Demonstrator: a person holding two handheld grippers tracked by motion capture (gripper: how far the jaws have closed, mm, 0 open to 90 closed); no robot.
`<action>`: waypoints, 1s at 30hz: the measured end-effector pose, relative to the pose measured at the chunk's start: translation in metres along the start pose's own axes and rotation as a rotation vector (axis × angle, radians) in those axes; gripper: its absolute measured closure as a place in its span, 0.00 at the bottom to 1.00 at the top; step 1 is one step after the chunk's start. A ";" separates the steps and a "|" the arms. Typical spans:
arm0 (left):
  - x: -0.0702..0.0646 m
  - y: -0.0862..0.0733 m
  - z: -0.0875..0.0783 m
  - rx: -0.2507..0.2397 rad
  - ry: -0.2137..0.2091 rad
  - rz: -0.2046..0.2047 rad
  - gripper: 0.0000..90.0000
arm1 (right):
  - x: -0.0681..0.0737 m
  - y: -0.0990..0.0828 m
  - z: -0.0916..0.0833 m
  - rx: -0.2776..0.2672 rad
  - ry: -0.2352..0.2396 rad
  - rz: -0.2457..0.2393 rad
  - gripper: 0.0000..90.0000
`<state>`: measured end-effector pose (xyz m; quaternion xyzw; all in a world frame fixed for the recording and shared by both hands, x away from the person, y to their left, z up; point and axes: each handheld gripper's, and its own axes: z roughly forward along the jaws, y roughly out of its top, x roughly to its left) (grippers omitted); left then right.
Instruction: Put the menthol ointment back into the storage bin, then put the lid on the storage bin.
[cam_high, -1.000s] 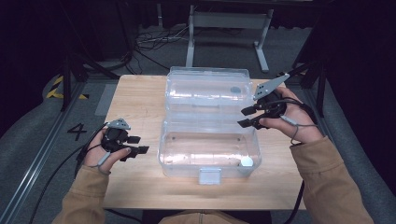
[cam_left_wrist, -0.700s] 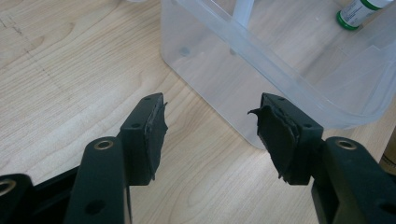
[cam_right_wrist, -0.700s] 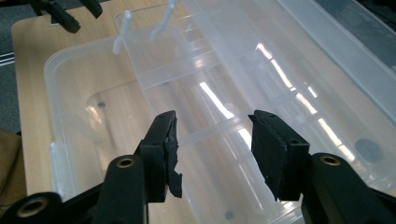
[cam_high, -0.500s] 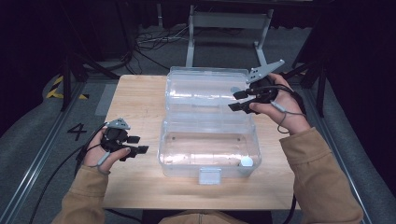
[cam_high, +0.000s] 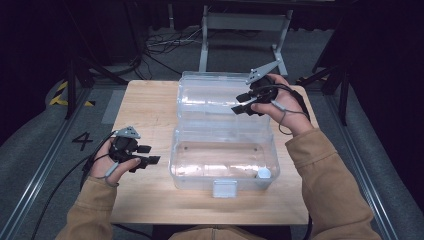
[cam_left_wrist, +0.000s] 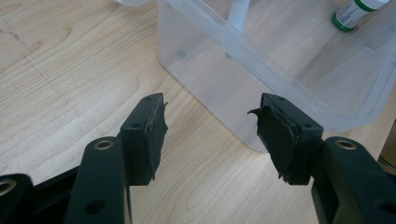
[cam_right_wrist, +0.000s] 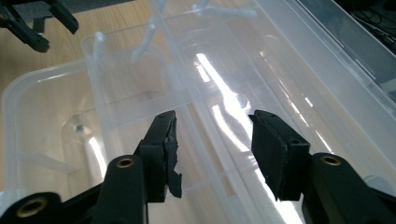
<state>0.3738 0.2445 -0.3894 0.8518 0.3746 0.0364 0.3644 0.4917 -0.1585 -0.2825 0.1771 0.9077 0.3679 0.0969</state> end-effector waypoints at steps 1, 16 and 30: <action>0.000 0.000 0.000 -0.002 0.000 0.004 0.47 | -0.002 0.000 0.003 0.006 0.000 -0.004 0.57; -0.026 0.012 -0.009 -0.057 -0.070 0.098 0.48 | -0.012 -0.004 0.023 0.074 0.060 -0.015 0.87; -0.059 0.025 0.016 -0.030 -0.178 0.206 0.48 | -0.012 -0.005 0.023 0.067 0.066 -0.003 0.87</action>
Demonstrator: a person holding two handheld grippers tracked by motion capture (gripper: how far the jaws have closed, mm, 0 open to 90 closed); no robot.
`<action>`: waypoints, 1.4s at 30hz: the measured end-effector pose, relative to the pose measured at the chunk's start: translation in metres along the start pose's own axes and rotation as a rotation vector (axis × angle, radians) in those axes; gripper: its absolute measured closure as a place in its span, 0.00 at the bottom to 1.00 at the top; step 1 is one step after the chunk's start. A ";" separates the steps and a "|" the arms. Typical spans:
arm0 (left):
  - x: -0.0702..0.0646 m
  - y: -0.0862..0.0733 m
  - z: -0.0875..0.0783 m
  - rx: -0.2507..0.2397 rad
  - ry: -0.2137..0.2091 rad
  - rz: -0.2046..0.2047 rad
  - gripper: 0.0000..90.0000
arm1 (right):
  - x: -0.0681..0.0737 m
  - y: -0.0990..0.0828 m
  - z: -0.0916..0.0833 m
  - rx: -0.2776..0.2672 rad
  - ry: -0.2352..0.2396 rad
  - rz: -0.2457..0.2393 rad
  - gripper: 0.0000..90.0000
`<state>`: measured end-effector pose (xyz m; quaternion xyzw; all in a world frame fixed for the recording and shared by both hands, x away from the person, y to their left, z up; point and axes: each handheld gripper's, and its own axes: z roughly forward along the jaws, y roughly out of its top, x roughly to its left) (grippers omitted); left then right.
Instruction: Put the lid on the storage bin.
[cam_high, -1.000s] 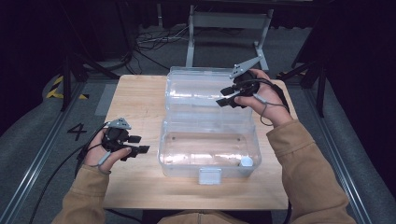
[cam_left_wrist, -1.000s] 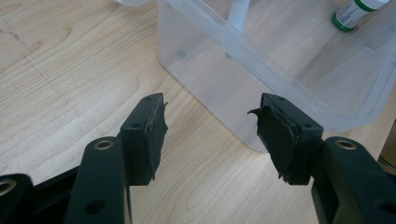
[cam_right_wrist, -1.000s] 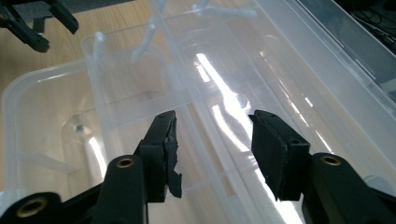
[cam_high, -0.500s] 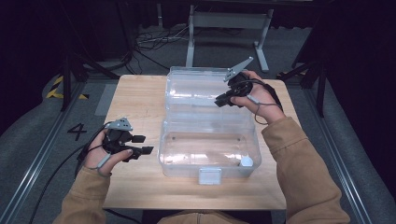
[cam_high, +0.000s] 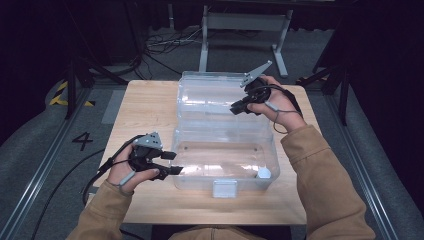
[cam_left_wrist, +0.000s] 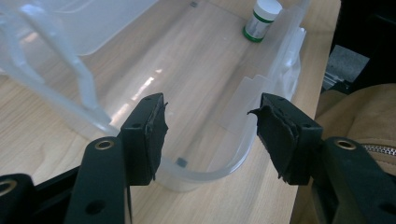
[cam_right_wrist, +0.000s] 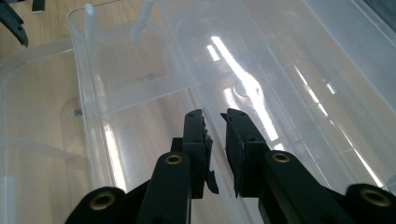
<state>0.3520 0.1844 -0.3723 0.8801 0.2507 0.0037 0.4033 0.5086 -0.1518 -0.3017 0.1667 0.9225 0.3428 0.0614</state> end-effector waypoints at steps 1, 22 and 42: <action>0.000 0.000 0.002 0.004 0.000 0.002 0.48 | 0.000 0.000 0.000 0.000 0.000 0.000 0.87; -0.016 0.000 0.041 0.082 -0.094 0.079 0.51 | -0.001 -0.002 0.001 -0.017 0.010 0.006 0.87; -0.018 -0.003 0.060 0.171 -0.085 0.127 0.84 | 0.000 -0.003 0.002 -0.031 0.006 0.004 0.88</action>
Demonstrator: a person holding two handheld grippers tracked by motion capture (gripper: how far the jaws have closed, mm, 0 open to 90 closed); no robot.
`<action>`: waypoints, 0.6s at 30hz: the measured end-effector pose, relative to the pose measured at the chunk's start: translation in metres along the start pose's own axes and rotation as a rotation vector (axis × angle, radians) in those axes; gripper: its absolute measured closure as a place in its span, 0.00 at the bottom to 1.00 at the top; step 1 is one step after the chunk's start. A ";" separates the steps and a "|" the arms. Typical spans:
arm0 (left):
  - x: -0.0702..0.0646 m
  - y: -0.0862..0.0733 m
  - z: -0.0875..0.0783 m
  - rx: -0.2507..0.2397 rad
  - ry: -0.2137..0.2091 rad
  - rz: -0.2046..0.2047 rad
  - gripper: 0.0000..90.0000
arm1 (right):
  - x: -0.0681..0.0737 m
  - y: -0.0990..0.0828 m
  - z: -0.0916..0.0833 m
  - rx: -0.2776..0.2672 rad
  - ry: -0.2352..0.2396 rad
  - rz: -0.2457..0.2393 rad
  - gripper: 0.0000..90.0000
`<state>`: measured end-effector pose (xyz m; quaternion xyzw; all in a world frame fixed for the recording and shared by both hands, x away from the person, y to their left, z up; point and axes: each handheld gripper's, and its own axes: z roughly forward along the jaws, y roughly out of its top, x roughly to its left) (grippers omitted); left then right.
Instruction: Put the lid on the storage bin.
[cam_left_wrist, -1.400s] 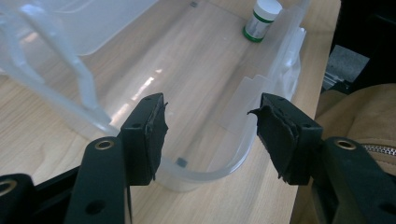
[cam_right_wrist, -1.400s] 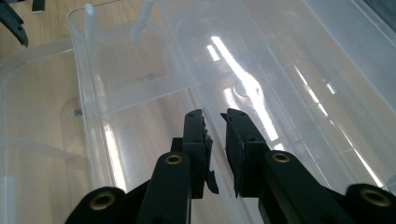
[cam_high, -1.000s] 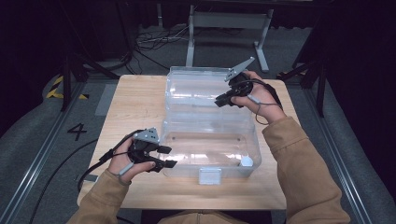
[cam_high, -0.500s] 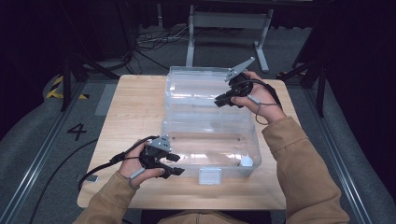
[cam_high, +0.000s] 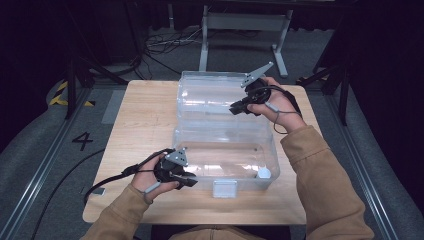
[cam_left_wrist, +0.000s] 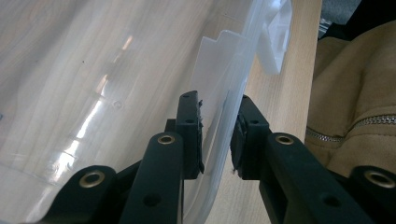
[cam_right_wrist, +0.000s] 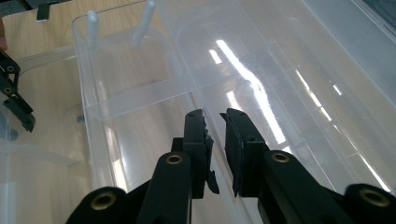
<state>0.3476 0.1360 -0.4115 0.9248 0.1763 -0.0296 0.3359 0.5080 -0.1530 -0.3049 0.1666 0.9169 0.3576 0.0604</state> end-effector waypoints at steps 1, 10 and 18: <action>0.000 0.000 0.000 0.001 0.001 -0.002 0.84 | 0.000 0.000 0.000 -0.001 0.001 0.001 0.88; 0.000 0.000 0.000 0.001 0.001 -0.004 0.85 | 0.003 -0.001 -0.001 -0.011 0.010 0.022 0.90; 0.000 0.000 0.000 -0.001 0.000 -0.004 0.85 | 0.006 -0.002 -0.001 -0.018 0.007 0.016 0.92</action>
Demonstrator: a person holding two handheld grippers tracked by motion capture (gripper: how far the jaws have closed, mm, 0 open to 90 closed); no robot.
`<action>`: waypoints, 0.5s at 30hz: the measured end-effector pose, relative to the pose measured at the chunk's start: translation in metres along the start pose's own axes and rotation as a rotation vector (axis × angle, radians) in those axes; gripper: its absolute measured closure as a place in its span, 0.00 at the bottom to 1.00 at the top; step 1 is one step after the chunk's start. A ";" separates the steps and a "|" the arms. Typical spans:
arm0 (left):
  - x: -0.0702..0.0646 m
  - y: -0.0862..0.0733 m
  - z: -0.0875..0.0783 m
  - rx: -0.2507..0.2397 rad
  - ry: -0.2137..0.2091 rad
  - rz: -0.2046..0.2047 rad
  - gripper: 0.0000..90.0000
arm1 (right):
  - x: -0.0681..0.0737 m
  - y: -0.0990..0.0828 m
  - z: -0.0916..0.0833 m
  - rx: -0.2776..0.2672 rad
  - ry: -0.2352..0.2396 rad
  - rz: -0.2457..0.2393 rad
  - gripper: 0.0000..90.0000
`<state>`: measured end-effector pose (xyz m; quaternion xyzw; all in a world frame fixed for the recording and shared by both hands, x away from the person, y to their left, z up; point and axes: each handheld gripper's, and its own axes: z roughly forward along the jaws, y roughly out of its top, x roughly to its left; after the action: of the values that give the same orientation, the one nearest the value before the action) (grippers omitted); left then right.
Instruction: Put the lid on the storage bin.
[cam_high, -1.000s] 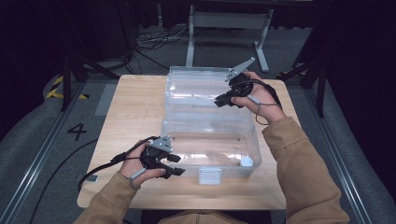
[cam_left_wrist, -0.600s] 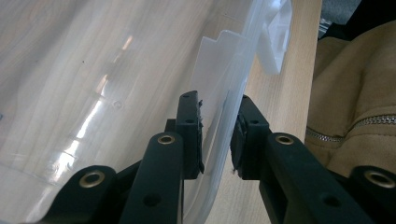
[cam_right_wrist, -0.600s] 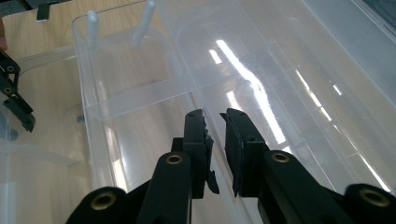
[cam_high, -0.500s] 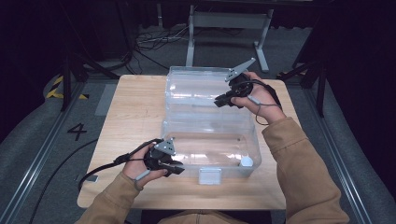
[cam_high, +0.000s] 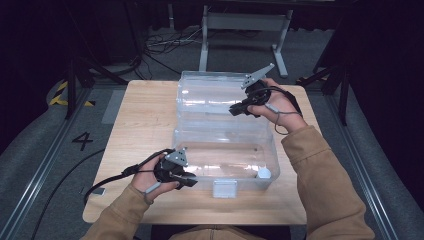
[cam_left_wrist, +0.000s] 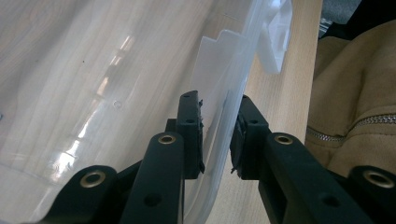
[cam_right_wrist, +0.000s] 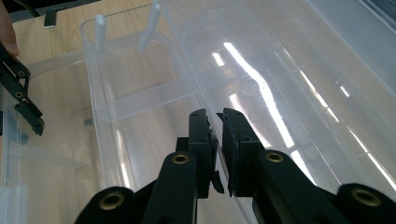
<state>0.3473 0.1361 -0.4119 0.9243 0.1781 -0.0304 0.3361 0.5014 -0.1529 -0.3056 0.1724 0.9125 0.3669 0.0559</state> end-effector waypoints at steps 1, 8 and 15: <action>0.000 0.000 0.000 0.001 0.000 0.000 0.85 | 0.001 0.000 0.000 -0.001 -0.002 0.000 0.92; 0.000 0.000 0.000 0.001 0.000 -0.002 0.85 | 0.004 -0.001 -0.002 -0.005 -0.009 -0.008 0.92; 0.000 0.000 0.000 0.001 0.000 0.000 0.85 | 0.009 -0.002 -0.006 -0.007 -0.005 -0.025 0.93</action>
<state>0.3474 0.1363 -0.4120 0.9245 0.1779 -0.0303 0.3358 0.4909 -0.1545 -0.3027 0.1617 0.9130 0.3691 0.0636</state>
